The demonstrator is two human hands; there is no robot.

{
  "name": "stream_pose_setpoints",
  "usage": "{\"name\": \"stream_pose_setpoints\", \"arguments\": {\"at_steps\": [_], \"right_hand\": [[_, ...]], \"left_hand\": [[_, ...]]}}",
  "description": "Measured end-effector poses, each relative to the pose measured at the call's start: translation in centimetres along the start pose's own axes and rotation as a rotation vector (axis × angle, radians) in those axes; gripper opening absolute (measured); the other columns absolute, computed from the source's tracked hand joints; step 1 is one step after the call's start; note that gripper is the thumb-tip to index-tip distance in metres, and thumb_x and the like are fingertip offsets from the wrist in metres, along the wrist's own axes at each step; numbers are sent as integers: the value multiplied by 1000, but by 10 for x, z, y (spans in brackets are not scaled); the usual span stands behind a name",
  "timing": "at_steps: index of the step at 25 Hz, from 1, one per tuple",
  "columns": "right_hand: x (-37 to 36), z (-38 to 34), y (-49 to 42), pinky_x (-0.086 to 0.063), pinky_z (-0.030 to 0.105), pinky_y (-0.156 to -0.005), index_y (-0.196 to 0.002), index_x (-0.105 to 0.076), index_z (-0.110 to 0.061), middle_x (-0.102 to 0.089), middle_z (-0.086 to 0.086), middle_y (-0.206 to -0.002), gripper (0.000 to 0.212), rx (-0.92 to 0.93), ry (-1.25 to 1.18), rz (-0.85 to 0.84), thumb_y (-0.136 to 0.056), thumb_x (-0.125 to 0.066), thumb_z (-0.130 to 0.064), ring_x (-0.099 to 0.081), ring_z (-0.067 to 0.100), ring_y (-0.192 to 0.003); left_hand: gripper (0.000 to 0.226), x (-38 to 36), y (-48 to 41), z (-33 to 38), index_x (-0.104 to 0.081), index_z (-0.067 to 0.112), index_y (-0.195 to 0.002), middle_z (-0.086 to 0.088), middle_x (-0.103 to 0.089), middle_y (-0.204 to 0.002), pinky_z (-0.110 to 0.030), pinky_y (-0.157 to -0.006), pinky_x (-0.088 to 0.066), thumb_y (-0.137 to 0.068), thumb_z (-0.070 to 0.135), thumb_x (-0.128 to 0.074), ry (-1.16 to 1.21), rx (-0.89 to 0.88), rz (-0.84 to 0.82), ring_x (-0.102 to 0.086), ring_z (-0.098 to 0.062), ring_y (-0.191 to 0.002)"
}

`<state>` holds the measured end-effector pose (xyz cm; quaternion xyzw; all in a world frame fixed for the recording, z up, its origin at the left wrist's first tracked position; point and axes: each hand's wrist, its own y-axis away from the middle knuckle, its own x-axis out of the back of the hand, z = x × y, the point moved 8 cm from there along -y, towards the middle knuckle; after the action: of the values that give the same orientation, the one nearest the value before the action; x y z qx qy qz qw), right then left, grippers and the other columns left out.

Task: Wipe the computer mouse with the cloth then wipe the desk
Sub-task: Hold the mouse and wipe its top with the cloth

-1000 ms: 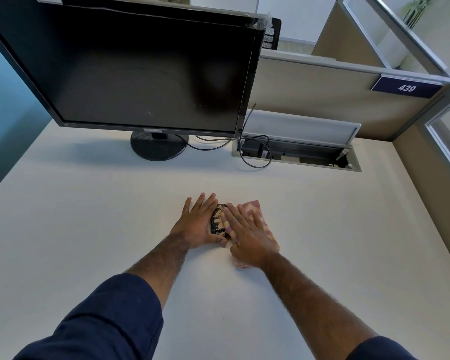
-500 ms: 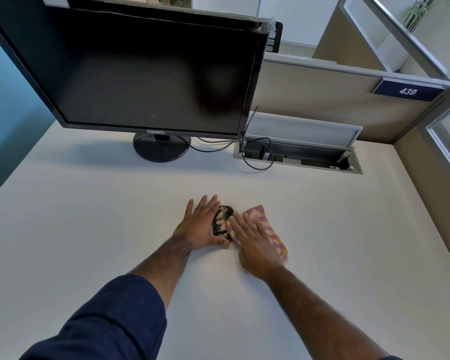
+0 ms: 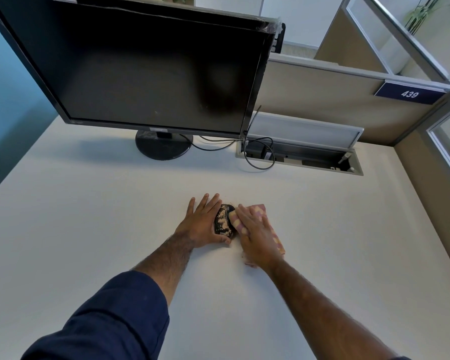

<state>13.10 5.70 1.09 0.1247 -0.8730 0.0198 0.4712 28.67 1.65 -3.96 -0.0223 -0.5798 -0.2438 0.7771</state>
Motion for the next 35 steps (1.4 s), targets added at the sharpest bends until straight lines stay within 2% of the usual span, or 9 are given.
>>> {"name": "stream_pose_setpoints", "arguments": {"at_steps": [2,8,13,16,20,23,28,31,35], "right_hand": [[-6,-9,-1,3,45,-126,-158,-30,-27,-24,-10,-165,60,66,77,-46,-102,-43,-10,-3,14,-156],[-13,-16,4,11,45,-123,-158,-30,-29,-23,-9,-166,61,210,257,-31,-101,-46,-14,0,17,-156],[-20,-12,20,7,45,-123,-159,-27,-30,-9,-16,-166,70,256,300,-27,-96,-47,-4,12,10,-154],[-21,-7,28,5,44,-124,-159,-25,-32,-2,-20,-162,74,240,274,-24,-95,-45,-1,11,10,-154],[-12,1,25,-4,45,-126,-158,-32,-29,-19,-15,-164,65,111,77,4,-99,-42,-3,-2,7,-155],[1,-2,15,-10,45,-125,-156,-37,-24,-30,-8,-163,60,68,33,71,-100,-46,-4,-12,9,-154],[-5,-31,12,-3,51,-126,-154,-40,-24,-32,-7,-164,53,262,209,10,-102,-45,-15,-10,15,-155],[-15,-36,15,-6,58,-124,-153,-40,-23,-31,-4,-164,54,337,371,-1,-101,-49,-11,-10,22,-156],[-25,-31,21,-2,52,-124,-155,-36,-21,-24,-2,-167,61,337,405,-16,-98,-49,-5,-1,23,-156]], "left_hand": [[132,0,0,0,1,17,-164,5,13,-171,-50,-122,18,-69,95,-48,5,-4,2,21,-18,-155],[132,-1,0,0,0,18,-164,6,13,-171,-50,-122,19,-68,96,-47,19,-1,5,21,-17,-155],[128,-1,0,-1,-2,18,-164,6,13,-171,-49,-122,19,-71,93,-47,13,-2,12,20,-17,-155],[128,0,0,0,-2,17,-164,5,13,-171,-49,-122,18,-71,93,-47,2,-1,8,20,-17,-156],[130,0,0,0,-1,18,-164,7,15,-171,-49,-122,19,-70,93,-50,23,3,-2,21,-16,-155],[129,1,1,1,0,17,-164,6,14,-171,-50,-123,17,-72,91,-53,20,4,3,21,-17,-155],[122,1,1,1,-2,17,-164,5,12,-171,-50,-123,17,-77,87,-51,25,1,8,19,-18,-156],[120,1,1,1,-3,18,-164,5,12,-172,-50,-123,17,-77,86,-50,23,1,2,20,-18,-156],[117,2,1,1,-5,18,-164,3,9,-172,-53,-123,15,-79,83,-52,-4,-8,16,17,-20,-156]]}}
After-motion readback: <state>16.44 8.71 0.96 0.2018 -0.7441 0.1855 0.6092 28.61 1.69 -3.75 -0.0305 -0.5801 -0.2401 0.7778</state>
